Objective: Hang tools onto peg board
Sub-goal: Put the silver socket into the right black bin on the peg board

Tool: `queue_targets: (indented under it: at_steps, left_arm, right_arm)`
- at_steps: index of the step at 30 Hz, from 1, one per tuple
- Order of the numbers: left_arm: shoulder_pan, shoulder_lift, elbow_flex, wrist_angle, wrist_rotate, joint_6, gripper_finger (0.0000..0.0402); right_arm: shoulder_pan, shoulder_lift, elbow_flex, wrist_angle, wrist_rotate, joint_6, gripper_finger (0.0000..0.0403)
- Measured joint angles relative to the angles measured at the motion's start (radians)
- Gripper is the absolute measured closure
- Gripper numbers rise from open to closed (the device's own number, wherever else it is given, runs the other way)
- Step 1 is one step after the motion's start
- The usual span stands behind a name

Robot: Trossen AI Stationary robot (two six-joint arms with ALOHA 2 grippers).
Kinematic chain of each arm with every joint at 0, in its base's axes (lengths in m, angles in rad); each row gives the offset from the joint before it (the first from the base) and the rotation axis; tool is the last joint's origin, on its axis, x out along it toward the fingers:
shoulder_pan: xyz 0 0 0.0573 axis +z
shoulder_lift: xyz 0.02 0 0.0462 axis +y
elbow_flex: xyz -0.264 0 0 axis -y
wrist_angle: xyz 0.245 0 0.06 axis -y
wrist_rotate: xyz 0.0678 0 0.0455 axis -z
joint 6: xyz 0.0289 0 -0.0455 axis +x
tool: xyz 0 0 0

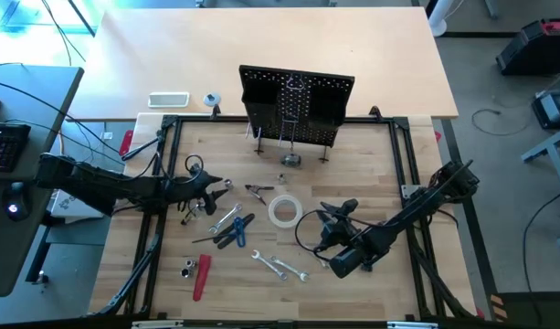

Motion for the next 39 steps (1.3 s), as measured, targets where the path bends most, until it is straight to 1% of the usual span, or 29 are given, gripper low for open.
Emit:
queue_targets:
  at_steps: [5,11,15,22,24,26,28,34,39]
  left_arm:
    - [0.0,0.046,0.002,0.072,-0.024,0.014,0.0181]
    - [0.0,0.126,0.03,0.077,0.017,0.037,0.0181]
    - [0.002,0.185,0.032,0.082,-0.006,0.016,0.0181]
    - [0.044,0.257,0.032,0.2,0.002,0.031,0.0181]
    - [0.064,0.278,0.032,0.226,0.035,0.039,0.0182]
    - [0.081,0.3,0.032,0.237,0.076,0.039,0.0189]
    - [0.091,0.318,0.035,0.235,0.092,0.034,0.02]
    - [0.092,0.349,0.041,0.306,0.093,0.059,0.0246]
    - [0.092,0.349,0.042,0.314,0.085,0.076,0.0259]
  right_arm:
    - [-0.003,0.0,0.0,0.0,0.0,-0.005,0.0263]
    - [-0.003,0.0,0.0,0.0,0.002,0.001,0.0263]
    - [-0.003,0.0,0.0,0.001,0.006,0.018,0.0263]
    - [-0.003,0.0,0.0,0.002,0.004,0.019,0.0263]
    - [-0.003,0.0,0.0,0.002,0.003,0.019,0.0263]
    - [-0.003,0.0,0.0,0.003,0.0,0.021,0.0263]
    - [-0.003,0.0,0.0,0.002,0.0,0.027,0.0263]
    - [-0.003,0.0,0.0,0.0,-0.003,0.046,0.0263]
    - [-0.003,0.0,0.0,-0.001,-0.007,0.046,0.0263]
